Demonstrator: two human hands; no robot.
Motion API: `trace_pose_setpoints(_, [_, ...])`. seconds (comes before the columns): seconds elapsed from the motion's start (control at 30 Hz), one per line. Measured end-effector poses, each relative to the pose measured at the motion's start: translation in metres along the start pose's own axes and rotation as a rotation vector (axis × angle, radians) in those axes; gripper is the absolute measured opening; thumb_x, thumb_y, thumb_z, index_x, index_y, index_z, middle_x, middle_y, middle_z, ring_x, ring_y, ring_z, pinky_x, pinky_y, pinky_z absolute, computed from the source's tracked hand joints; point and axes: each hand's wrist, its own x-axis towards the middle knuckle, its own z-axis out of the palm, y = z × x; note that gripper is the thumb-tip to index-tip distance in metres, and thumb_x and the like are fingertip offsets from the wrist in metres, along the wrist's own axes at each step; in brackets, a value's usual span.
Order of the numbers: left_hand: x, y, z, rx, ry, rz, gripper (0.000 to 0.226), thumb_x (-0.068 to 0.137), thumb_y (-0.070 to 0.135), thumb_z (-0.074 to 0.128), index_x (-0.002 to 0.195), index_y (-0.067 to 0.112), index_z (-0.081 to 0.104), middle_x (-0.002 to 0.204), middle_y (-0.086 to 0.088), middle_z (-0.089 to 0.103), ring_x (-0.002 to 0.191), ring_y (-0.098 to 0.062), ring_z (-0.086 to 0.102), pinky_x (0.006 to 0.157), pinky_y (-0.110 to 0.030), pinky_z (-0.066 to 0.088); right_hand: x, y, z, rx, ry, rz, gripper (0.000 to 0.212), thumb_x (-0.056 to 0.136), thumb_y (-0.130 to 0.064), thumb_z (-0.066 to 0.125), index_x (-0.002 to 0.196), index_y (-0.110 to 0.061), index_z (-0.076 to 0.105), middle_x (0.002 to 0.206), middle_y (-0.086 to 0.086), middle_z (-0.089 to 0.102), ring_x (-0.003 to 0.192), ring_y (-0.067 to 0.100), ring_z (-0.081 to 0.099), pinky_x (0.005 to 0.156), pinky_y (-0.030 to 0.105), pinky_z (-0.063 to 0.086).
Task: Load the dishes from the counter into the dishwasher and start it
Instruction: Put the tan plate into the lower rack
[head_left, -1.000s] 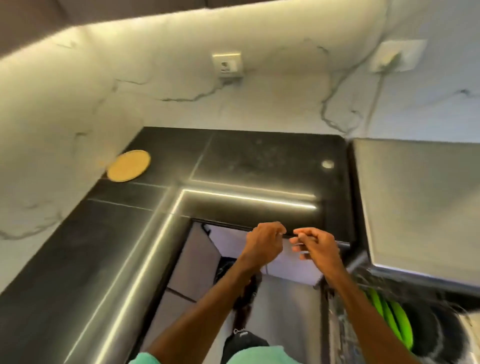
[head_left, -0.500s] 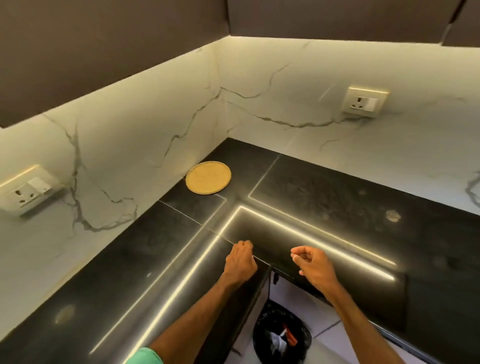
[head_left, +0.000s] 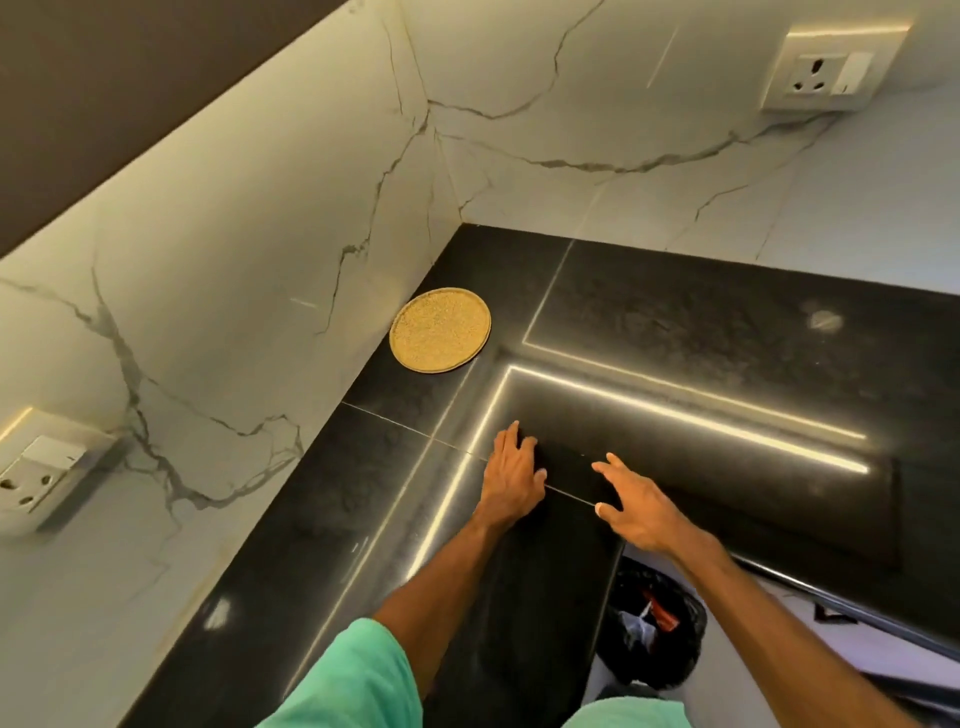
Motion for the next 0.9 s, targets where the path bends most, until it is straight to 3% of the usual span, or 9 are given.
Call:
trace_pose_setpoints(0.1, [0.037, -0.018, -0.014, -0.004, 0.186, 0.045, 0.031, 0.089, 0.020, 0.059, 0.117, 0.009, 0.055, 0.144, -0.016, 0.043, 0.135, -0.031, 0.039, 0.108, -0.045, 0.042, 0.021, -0.009, 0.008, -0.032, -0.056, -0.002, 0.071, 0.102, -0.028, 0.056, 0.161, -0.020, 0.017, 0.170, -0.002, 0.004, 0.153, 0.020, 0.022, 0.123, 0.038, 0.025])
trace_pose_setpoints(0.17, [0.064, -0.030, -0.021, 0.043, 0.278, 0.033, 0.030, 0.087, 0.012, 0.055, 0.116, 0.005, 0.055, 0.140, -0.019, 0.046, 0.129, -0.034, 0.042, 0.106, -0.046, 0.043, 0.032, -0.019, 0.015, -0.070, -0.081, -0.015, 0.072, 0.102, -0.028, 0.054, 0.161, -0.019, 0.014, 0.170, -0.002, 0.000, 0.154, 0.019, 0.018, 0.124, 0.038, 0.023])
trace_pose_setpoints(0.3, [0.122, -0.053, -0.035, 0.126, 0.229, -0.117, 0.062, 0.087, 0.011, 0.051, 0.144, -0.007, 0.036, 0.156, -0.034, 0.025, 0.147, -0.045, 0.024, 0.125, -0.046, 0.017, 0.046, -0.039, 0.026, -0.154, -0.059, -0.021, 0.070, 0.104, -0.028, 0.051, 0.161, -0.013, 0.013, 0.170, 0.005, -0.005, 0.156, 0.021, 0.009, 0.124, 0.040, 0.023])
trace_pose_setpoints(0.4, [0.154, -0.067, -0.046, 0.181, 0.175, -0.265, 0.083, 0.091, 0.025, 0.052, 0.155, -0.008, 0.010, 0.161, -0.034, 0.002, 0.151, -0.047, 0.004, 0.124, -0.051, 0.009, 0.054, -0.042, 0.027, -0.152, -0.064, -0.014, 0.070, 0.103, -0.026, 0.051, 0.160, -0.013, 0.013, 0.169, 0.004, -0.008, 0.156, 0.021, 0.007, 0.124, 0.040, 0.023])
trace_pose_setpoints(0.47, [0.164, -0.073, -0.048, 0.170, 0.138, -0.322, 0.082, 0.095, 0.029, 0.049, 0.156, -0.006, 0.006, 0.163, -0.031, 0.002, 0.151, -0.046, 0.005, 0.123, -0.054, 0.013, 0.056, -0.038, 0.026, -0.106, -0.063, -0.003, 0.070, 0.103, -0.025, 0.052, 0.160, -0.016, 0.015, 0.169, -0.001, -0.008, 0.156, 0.019, 0.010, 0.122, 0.038, 0.026])
trace_pose_setpoints(0.57, [0.171, -0.075, -0.052, 0.214, 0.145, -0.316, 0.059, 0.094, 0.026, 0.050, 0.144, -0.002, 0.036, 0.150, -0.027, 0.036, 0.137, -0.041, 0.038, 0.111, -0.053, 0.038, 0.058, -0.030, 0.024, -0.048, -0.045, -0.022, 0.066, 0.103, -0.024, 0.053, 0.160, -0.021, 0.020, 0.169, -0.008, -0.005, 0.155, 0.014, 0.014, 0.121, 0.035, 0.026])
trace_pose_setpoints(0.7, [0.154, -0.068, -0.048, 0.248, 0.243, -0.176, 0.029, 0.088, 0.011, 0.057, 0.117, 0.007, 0.055, 0.117, -0.017, 0.054, 0.104, -0.031, 0.052, 0.079, -0.042, 0.053, 0.057, -0.025, 0.020, 0.039, -0.003, -0.028, 0.058, 0.102, -0.023, 0.055, 0.155, -0.026, 0.032, 0.168, -0.013, 0.009, 0.151, 0.014, 0.026, 0.118, 0.035, 0.031])
trace_pose_setpoints(0.8, [0.128, -0.058, -0.038, 0.206, 0.223, -0.076, 0.026, 0.087, -0.001, 0.052, 0.112, 0.006, 0.055, 0.108, -0.017, 0.057, 0.095, -0.032, 0.055, 0.070, -0.042, 0.051, 0.058, -0.023, 0.015, 0.119, 0.041, -0.021, 0.051, 0.100, -0.022, 0.059, 0.149, -0.025, 0.044, 0.163, -0.009, 0.030, 0.145, 0.016, 0.037, 0.115, 0.035, 0.036])
trace_pose_setpoints(0.9, [0.096, -0.034, -0.031, 0.182, 0.147, 0.092, 0.027, 0.087, -0.003, 0.052, 0.114, 0.005, 0.055, 0.098, -0.018, 0.062, 0.086, -0.032, 0.059, 0.066, -0.037, 0.044, 0.057, -0.016, 0.009, 0.293, 0.167, 0.005, 0.037, 0.096, -0.016, 0.064, 0.133, -0.021, 0.060, 0.139, -0.002, 0.060, 0.130, 0.013, 0.056, 0.107, 0.026, 0.042])
